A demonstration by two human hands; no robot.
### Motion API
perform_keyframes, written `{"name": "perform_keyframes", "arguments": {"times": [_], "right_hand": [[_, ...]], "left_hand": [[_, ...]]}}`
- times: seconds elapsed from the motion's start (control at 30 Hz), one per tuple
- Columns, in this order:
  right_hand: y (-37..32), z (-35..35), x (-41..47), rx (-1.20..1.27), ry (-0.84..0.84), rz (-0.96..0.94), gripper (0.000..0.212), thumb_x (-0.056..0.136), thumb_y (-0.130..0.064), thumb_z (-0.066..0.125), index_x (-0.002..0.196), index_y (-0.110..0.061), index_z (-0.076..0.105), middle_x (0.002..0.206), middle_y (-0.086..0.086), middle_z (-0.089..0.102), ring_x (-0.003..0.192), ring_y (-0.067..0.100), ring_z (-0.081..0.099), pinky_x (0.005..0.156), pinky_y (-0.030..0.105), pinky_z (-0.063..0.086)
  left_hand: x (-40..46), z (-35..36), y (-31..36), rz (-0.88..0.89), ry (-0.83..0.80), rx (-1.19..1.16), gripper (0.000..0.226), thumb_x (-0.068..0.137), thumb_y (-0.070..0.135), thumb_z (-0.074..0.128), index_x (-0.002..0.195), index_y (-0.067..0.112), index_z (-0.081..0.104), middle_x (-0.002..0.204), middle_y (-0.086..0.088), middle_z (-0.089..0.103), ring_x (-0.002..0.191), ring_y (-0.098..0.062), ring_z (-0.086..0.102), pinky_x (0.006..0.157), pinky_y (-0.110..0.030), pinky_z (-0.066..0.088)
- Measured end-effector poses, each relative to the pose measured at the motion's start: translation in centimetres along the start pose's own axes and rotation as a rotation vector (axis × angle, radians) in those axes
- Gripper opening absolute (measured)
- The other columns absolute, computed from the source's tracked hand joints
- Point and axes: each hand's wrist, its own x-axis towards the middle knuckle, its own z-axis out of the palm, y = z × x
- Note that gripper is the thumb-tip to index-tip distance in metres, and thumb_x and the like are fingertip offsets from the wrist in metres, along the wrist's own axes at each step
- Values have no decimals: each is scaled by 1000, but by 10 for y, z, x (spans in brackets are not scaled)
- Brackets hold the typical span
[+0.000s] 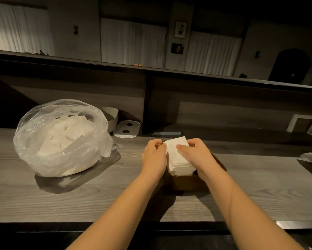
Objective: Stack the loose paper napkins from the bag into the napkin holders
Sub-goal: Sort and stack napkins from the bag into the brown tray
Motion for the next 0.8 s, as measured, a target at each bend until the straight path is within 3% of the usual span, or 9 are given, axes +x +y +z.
{"name": "perform_keyframes", "arguments": {"times": [0.13,0.2,0.27,0.33,0.43,0.47,0.57,0.67,0.8], "right_hand": [[-3,-9,2,109,-37,134,54,99,-42,52,146,-17,39,136,4,49,121,23,46,101,35,35],[0,-13,5,208,-90,232,66,94,-51,54,148,-18,36,146,6,47,133,27,43,114,42,31],[4,-13,7,321,-162,277,73,91,-54,57,151,-21,32,151,6,42,136,29,43,116,48,31],[4,-10,5,401,-220,284,72,91,-53,59,151,-24,32,149,6,44,128,31,51,111,50,39],[1,-4,2,416,-262,287,65,94,-47,57,149,-21,34,144,10,47,115,31,59,102,46,48],[-1,-2,2,427,-266,295,66,95,-46,57,150,-19,33,145,10,46,113,31,59,101,45,50],[-6,2,3,457,-271,315,68,95,-45,57,152,-20,29,149,10,42,113,31,59,100,44,50],[-11,6,5,463,-247,322,73,93,-49,58,153,-23,25,153,10,37,127,34,52,108,48,44],[-12,-2,8,541,-360,352,57,95,-56,48,135,-15,45,128,19,63,109,39,65,92,52,54]], "left_hand": [[-7,0,7,-78,-21,-115,37,107,39,29,138,25,43,136,2,48,126,-19,45,107,-35,37],[-12,1,13,-160,-93,-211,36,106,45,26,120,25,53,111,6,57,96,-10,55,79,-18,45],[-14,6,15,-239,-175,-270,48,104,52,27,125,19,55,105,3,62,81,-7,56,58,-17,45],[-14,12,15,-281,-201,-282,58,103,56,27,144,20,45,124,-3,61,101,-15,59,72,-20,45],[-9,15,13,-250,-174,-229,63,102,58,24,156,26,23,153,-7,40,134,-26,44,102,-36,37],[-7,14,12,-247,-176,-223,64,102,58,24,156,25,23,154,-6,38,133,-24,44,104,-37,37],[-7,9,14,-263,-185,-225,62,103,56,26,152,20,31,151,-6,43,120,-18,49,89,-29,43],[-1,5,13,-254,-170,-201,63,103,56,26,156,24,24,156,-6,37,137,-25,41,104,-34,35],[3,-5,13,-228,-167,-232,58,104,52,31,154,22,31,150,-8,45,130,-25,48,98,-35,39]]}}
